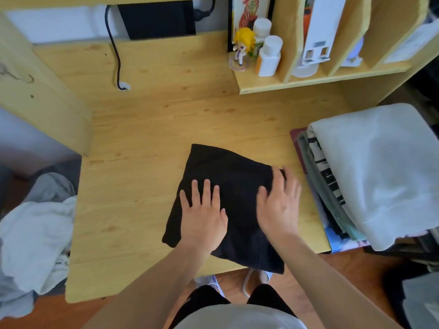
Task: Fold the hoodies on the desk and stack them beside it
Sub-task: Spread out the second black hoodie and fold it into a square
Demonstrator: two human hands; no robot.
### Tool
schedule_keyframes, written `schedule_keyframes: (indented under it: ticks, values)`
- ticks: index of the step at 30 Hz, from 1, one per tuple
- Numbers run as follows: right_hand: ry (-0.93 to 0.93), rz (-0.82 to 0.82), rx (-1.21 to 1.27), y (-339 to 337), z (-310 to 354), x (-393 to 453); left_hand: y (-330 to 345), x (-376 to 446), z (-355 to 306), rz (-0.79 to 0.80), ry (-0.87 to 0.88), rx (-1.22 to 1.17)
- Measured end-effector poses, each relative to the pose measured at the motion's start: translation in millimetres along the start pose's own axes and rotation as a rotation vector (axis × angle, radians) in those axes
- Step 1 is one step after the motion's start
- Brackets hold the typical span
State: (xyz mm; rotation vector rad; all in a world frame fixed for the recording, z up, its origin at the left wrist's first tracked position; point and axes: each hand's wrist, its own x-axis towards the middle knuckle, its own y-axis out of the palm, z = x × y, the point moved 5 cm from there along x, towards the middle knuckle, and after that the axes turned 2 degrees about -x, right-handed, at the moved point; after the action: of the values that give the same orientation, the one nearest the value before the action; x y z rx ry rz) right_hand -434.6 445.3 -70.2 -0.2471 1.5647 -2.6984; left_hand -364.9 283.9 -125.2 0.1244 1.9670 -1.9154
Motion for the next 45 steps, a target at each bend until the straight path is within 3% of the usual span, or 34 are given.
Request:
schedule_keyframes:
  ticks: [2,3,6,12,15,16,18,20,23,25,27,29,33,35,37,41,45]
  values:
    - [-0.353,0.086,-0.101,20,41,16,-1,-1,-7,-0.008,0.049,-0.002]
    - [-0.371,0.206,-0.194,38,39,23,1,-4,-9,-0.020,0.096,0.004]
    - [-0.217,0.470,-0.444,85,-26,34,2,-15,-4,-0.092,0.211,-0.055]
    - [-0.133,0.493,-0.514,94,-40,30,9,-17,12,-0.131,0.407,-0.040]
    - [0.012,0.527,-0.540,78,-55,-7,-2,17,54,-0.113,0.620,0.111]
    - [0.065,0.526,-0.528,75,-59,-26,-8,30,70,-0.139,0.612,0.134]
    - [0.148,0.514,-0.442,70,-60,-61,-22,46,90,-0.209,0.433,0.097]
    - [0.201,0.595,-0.389,65,-57,-82,-24,34,91,-0.260,0.144,-0.051]
    - [0.262,0.727,-0.347,44,-50,-82,13,-27,67,-0.139,-0.265,-0.566]
    - [0.201,0.585,-0.260,25,-28,-61,37,-63,51,-0.081,-0.392,-0.826]
    - [-0.007,0.289,-0.115,9,8,-33,47,-79,48,-0.104,-0.479,-0.952]
    - [-0.186,0.160,-0.089,22,26,-14,51,-81,51,-0.101,-0.601,-1.101]
    - [-0.070,0.541,-0.360,88,-17,-6,55,-73,54,-0.017,-0.654,-1.229]
    - [-0.046,0.641,-0.327,94,-30,-6,57,-70,57,0.039,-0.708,-1.304]
    - [0.025,0.620,-0.193,79,-40,-16,56,-71,58,0.068,-0.740,-1.391]
    - [0.410,0.449,-0.042,48,-78,-57,51,-79,52,0.162,-0.721,-1.545]
    - [0.736,0.560,0.169,53,-82,-84,47,-94,56,0.388,-0.762,-1.689]
